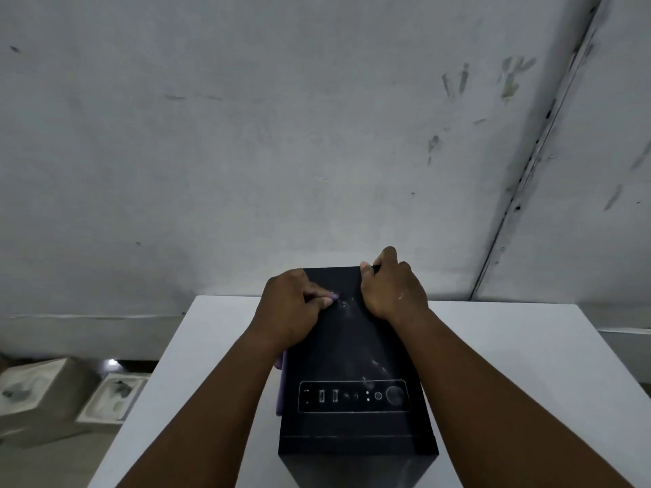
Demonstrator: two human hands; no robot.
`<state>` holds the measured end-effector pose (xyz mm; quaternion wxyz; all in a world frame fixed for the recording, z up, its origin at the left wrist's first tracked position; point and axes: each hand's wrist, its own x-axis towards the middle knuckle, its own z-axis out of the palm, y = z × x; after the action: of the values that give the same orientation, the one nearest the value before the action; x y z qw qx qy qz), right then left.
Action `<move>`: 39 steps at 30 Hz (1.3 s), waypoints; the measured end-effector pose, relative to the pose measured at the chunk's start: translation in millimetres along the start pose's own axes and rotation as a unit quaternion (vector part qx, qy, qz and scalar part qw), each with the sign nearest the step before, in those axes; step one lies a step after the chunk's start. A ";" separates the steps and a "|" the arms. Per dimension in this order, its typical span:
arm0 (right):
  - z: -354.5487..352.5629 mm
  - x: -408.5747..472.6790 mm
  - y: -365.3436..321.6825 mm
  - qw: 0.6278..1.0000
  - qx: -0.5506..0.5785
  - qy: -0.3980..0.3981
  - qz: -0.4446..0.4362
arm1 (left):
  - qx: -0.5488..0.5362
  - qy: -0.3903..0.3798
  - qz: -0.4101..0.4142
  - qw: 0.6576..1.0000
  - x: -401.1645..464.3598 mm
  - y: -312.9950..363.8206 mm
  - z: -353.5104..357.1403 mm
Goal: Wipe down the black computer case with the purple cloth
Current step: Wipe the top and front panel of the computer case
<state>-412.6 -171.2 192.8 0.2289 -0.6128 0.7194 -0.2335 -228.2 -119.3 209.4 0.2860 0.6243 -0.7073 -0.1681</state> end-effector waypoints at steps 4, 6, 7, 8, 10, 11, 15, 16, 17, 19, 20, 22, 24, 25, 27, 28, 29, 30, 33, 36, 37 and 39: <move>0.6 5.7 -0.5 1.000 -0.001 -0.008 0.002 | 0.005 -0.025 0.028 0.999 -6.6 -5.7 -3.8; 1.4 8.2 -1.5 1.000 -0.002 -0.014 0.006 | 0.002 -0.007 0.015 1.000 4.1 -6.2 -5.0; 2.0 9.0 -1.3 1.000 -0.001 -0.015 0.009 | 0.002 0.002 0.002 1.000 12.8 -6.1 -4.6; 3.2 9.8 -1.2 1.000 0.000 -0.016 0.012 | 0.003 0.010 -0.013 1.000 21.6 -6.0 -3.7; 4.9 10.9 -0.9 1.000 0.006 -0.014 0.015 | 0.006 0.017 -0.030 0.999 36.4 -4.8 -2.0; 5.5 11.4 -0.5 1.000 0.008 -0.013 0.016 | 0.006 0.018 -0.034 0.999 41.1 -4.3 -0.8; 7.1 13.2 0.8 1.000 0.019 -0.013 0.011 | 0.011 0.014 -0.026 1.000 34.6 -4.7 1.4; 7.2 13.4 1.0 1.000 0.023 -0.013 0.010 | 0.010 0.008 -0.015 1.000 29.2 -6.1 1.3; 7.2 13.7 0.8 1.000 0.026 -0.014 0.009 | 0.007 0.002 -0.004 1.000 24.2 -7.6 0.3; 6.6 14.2 0.9 0.999 0.030 -0.018 0.009 | 0.006 -0.005 0.008 1.000 21.1 -9.4 -1.2; 6.4 13.7 1.3 0.999 0.031 -0.020 0.011 | 0.011 -0.002 0.007 1.000 23.0 -10.1 -1.2; 5.5 13.7 1.2 0.999 0.036 -0.024 0.011 | 0.018 0.018 -0.014 1.000 34.3 -10.5 -0.8; 5.1 12.9 1.4 0.999 0.044 -0.027 0.009 | 0.014 0.042 -0.040 0.998 45.7 -9.5 -0.3; 4.5 12.6 1.3 0.998 0.049 -0.027 0.008 | 0.012 0.046 -0.046 0.998 50.0 -8.9 0.1; 4.3 12.2 0.9 0.998 0.050 -0.029 0.007 | 0.013 0.041 -0.044 0.998 51.3 -7.9 1.7; 4.3 12.3 0.8 0.998 0.048 -0.029 0.006 | 0.016 0.036 -0.038 0.998 48.2 -6.6 2.3; 4.4 12.5 0.6 0.998 0.046 -0.030 0.006 | 0.017 0.031 -0.030 0.999 42.9 -5.5 2.3; 4.4 12.5 1.0 0.998 0.045 -0.031 0.007 | 0.017 0.024 -0.018 0.999 36.4 -4.5 2.6; 4.4 12.2 2.0 0.998 0.047 -0.035 0.010 | 0.014 0.000 0.022 1.000 15.8 -4.2 2.3; 3.8 12.0 1.4 0.998 0.056 -0.038 0.011 | 0.013 0.003 0.029 1.000 10.6 -6.5 2.0; 3.3 11.8 1.1 0.997 0.059 -0.039 0.011 | 0.017 0.013 0.022 1.000 14.2 -7.2 2.6; 2.3 11.0 1.2 0.997 0.066 -0.041 0.011 | 0.022 0.044 -0.002 0.999 27.0 -8.7 4.5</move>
<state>-413.7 -181.9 189.7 0.3008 -0.5976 0.6991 -0.2522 -225.7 -147.7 206.0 0.3025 0.6390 -0.6961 -0.1255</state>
